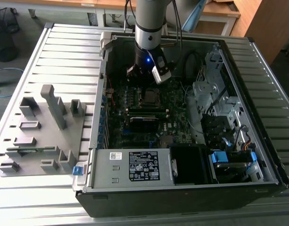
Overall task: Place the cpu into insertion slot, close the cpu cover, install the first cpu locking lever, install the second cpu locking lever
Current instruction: 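Close the cpu cover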
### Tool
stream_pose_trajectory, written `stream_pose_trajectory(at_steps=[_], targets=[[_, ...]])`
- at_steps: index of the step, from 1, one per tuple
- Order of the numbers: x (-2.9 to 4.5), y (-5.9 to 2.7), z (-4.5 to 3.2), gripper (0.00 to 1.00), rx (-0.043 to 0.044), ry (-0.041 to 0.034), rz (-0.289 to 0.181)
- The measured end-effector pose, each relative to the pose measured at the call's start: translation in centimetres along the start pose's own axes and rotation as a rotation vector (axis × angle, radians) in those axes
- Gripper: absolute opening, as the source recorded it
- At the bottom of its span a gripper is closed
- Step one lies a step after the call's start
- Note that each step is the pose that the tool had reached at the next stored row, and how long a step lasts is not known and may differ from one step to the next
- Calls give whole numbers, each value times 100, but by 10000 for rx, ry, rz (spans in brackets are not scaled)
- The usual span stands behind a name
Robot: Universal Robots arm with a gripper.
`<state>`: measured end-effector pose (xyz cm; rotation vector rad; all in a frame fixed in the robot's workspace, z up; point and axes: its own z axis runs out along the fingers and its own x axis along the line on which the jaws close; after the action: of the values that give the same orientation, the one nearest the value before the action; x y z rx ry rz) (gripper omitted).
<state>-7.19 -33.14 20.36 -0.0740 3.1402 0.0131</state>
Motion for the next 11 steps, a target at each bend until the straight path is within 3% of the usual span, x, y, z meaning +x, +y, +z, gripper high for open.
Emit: stream_pose_trajectory(at_steps=[3, 11], targets=[[0, 0, 0, 10, 1, -2, 264], [1, -1, 21, 10, 1, -2, 270]])
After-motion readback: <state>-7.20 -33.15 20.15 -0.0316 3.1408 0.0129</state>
